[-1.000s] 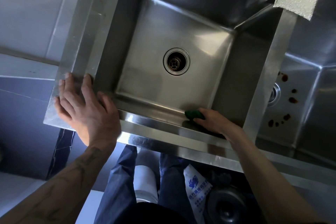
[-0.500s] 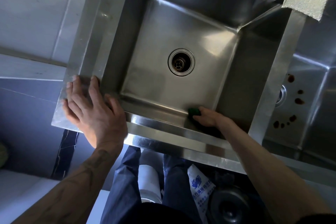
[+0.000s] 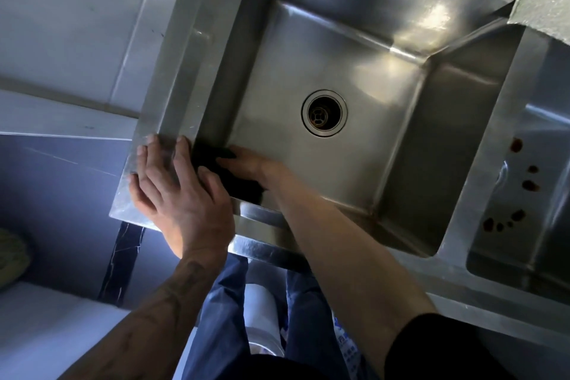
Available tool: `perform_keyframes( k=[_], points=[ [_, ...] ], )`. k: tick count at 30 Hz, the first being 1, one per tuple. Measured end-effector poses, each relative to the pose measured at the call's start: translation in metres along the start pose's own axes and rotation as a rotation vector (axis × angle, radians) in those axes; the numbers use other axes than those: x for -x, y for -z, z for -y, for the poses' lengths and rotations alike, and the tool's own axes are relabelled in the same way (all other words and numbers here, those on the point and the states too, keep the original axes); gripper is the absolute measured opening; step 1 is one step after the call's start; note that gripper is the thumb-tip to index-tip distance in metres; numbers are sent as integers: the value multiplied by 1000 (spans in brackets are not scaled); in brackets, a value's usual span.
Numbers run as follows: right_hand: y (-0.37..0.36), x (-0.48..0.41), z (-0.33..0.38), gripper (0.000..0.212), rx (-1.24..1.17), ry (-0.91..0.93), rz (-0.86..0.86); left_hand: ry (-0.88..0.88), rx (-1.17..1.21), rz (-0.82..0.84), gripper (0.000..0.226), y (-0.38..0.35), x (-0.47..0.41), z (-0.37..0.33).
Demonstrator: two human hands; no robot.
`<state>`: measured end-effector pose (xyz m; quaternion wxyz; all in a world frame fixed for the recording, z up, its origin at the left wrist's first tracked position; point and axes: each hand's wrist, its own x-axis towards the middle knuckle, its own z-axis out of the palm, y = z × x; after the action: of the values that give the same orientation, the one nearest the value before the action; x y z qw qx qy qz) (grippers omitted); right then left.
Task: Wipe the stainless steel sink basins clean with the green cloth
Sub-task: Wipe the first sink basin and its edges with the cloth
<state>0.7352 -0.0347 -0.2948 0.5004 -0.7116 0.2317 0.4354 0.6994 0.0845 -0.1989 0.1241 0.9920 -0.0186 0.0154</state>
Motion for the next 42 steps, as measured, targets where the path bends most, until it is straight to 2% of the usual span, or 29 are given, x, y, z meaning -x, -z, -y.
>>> perform_keyframes(
  k=[2, 5, 8, 10, 15, 18, 21, 24, 27, 35, 39, 42],
  points=[
    [-5, 4, 9, 45, -7, 15, -31, -3, -3, -7, 52, -1, -1, 0],
    [-5, 34, 13, 40, 17, 136, -104, -2, -2, -1, 52, -1, -1, 0],
    [1, 75, -1, 32, -16, 233, -112, 2, 0, 5, 51, 0, 0, 0],
    [14, 107, -20, 28, -9, 234, -107, -3, 2, -1, 51, -1, 0, 0],
    [51, 178, -106, 24, 23, 2, -99, -15, -9, -28, 50, -1, 0, 0],
    [65, 195, -164, 22, 52, -187, -136, -19, -15, -42, 51, -1, 0, 0],
    [69, 195, -184, 27, 58, -296, -142, -17, -21, -37, 51, -1, 0, 0],
    [60, 171, -165, 34, 109, -310, -144, -8, -21, -17, 51, 0, 0, 0],
    [46, 131, -126, 41, 125, -247, -110, -13, -17, -25, 51, -1, 1, 1],
    [8, 43, -19, 37, 90, -46, -73, -1, -11, 16, 52, -2, 0, 3],
    [-2, 44, 15, 42, -14, 126, -71, 0, 10, 16, 50, 1, 0, 1],
    [6, 68, 0, 38, -77, 195, -81, 2, 25, 37, 49, 2, 0, 0]
  ],
)
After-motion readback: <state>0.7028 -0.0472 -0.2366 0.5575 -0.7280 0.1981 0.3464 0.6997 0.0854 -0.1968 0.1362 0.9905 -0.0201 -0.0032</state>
